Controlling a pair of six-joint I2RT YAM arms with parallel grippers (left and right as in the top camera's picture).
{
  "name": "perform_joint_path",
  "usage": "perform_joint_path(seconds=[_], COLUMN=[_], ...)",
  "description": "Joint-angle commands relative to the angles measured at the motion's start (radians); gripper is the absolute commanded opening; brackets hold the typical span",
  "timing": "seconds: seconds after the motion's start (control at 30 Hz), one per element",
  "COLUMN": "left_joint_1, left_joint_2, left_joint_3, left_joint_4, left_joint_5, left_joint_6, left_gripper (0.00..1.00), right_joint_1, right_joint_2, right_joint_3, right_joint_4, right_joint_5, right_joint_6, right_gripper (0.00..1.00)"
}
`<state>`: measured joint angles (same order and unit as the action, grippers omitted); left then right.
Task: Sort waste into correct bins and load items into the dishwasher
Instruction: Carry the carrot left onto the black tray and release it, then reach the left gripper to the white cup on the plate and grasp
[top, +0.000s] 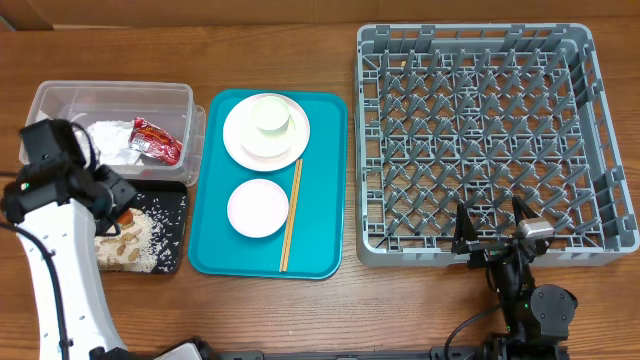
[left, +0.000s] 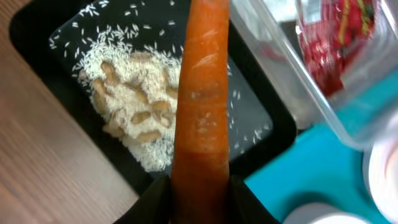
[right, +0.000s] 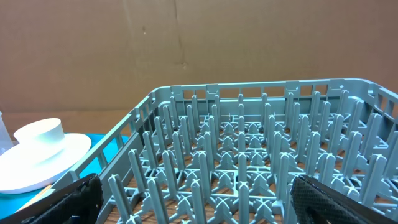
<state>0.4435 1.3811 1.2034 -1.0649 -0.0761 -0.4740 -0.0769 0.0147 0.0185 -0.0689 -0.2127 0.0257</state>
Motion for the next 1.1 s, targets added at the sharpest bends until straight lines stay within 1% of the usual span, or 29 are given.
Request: perform_joint_path(seconds=[0.0, 0.13, 0.27, 0.33, 0.47, 0.5, 0.53, 0.6, 0.67, 0.7, 0.8, 0.87, 0.9, 0.93, 1.03, 1.07], left_joint_1=[0.050, 0.074, 0.075, 0.075, 0.075, 0.075, 0.075, 0.075, 0.075, 0.075, 0.075, 0.075, 0.075, 0.075, 0.066, 0.060], left_joint_2=[-0.007, -0.007, -0.007, -0.007, -0.009, -0.010, -0.010, -0.010, -0.010, -0.010, -0.010, -0.010, -0.010, -0.010, -0.010, -0.010], left_joint_3=[-0.108, -0.212, -0.306, -0.328, -0.324, -0.318, -0.312, -0.295, -0.278, -0.271, -0.257, -0.241, -0.230, -0.214, -0.177, -0.166], left_joint_4=[0.078, 0.193, 0.310, 0.335, 0.335, 0.335, 0.336, 0.336, 0.335, 0.335, 0.337, 0.335, 0.334, 0.330, 0.311, 0.306], left_joint_5=[0.058, 0.081, 0.082, 0.098, 0.144, 0.156, 0.160, 0.159, 0.159, 0.160, 0.183, 0.255, 0.317, 0.420, 0.654, 0.681], left_joint_6=[-0.055, -0.076, -0.118, -0.118, -0.116, -0.116, -0.117, -0.113, -0.106, -0.106, -0.106, -0.092, -0.053, 0.016, 0.151, 0.172], left_gripper=[0.04, 0.04, 0.11, 0.12, 0.18, 0.24, 0.32, 0.43, 0.58, 0.64, 0.66, 0.65, 0.64, 0.64, 0.62, 0.60], right_joint_1=[-0.002, -0.002, -0.002, -0.002, -0.002, -0.002, -0.002, -0.002, -0.002, -0.002, -0.002, -0.002, -0.002, -0.002, -0.002, -0.002], right_joint_2=[-0.012, -0.012, -0.012, -0.011, -0.012, -0.012, -0.012, -0.012, -0.012, -0.012, -0.011, -0.011, -0.011, -0.011, -0.012, -0.011], right_joint_3=[-0.011, -0.011, -0.011, -0.011, -0.011, -0.011, -0.011, -0.011, -0.011, -0.011, -0.011, -0.011, -0.011, -0.011, -0.011, -0.011], right_joint_4=[0.006, 0.006, 0.006, 0.006, 0.006, 0.006, 0.006, 0.006, 0.006, 0.006, 0.006, 0.006, 0.006, 0.006, 0.006, 0.006], right_joint_5=[0.002, 0.002, 0.002, 0.002, 0.002, 0.002, 0.002, 0.002, 0.002, 0.002, 0.002, 0.002, 0.002, 0.002, 0.002, 0.002], right_joint_6=[0.004, 0.004, 0.004, 0.004, 0.004, 0.004, 0.004, 0.004, 0.004, 0.004, 0.004, 0.004, 0.004, 0.004, 0.004, 0.004], right_gripper=[1.00, 1.00, 1.00, 1.00, 1.00, 1.00, 1.00, 1.00, 1.00, 1.00, 1.00, 1.00, 1.00, 1.00, 1.00, 1.00])
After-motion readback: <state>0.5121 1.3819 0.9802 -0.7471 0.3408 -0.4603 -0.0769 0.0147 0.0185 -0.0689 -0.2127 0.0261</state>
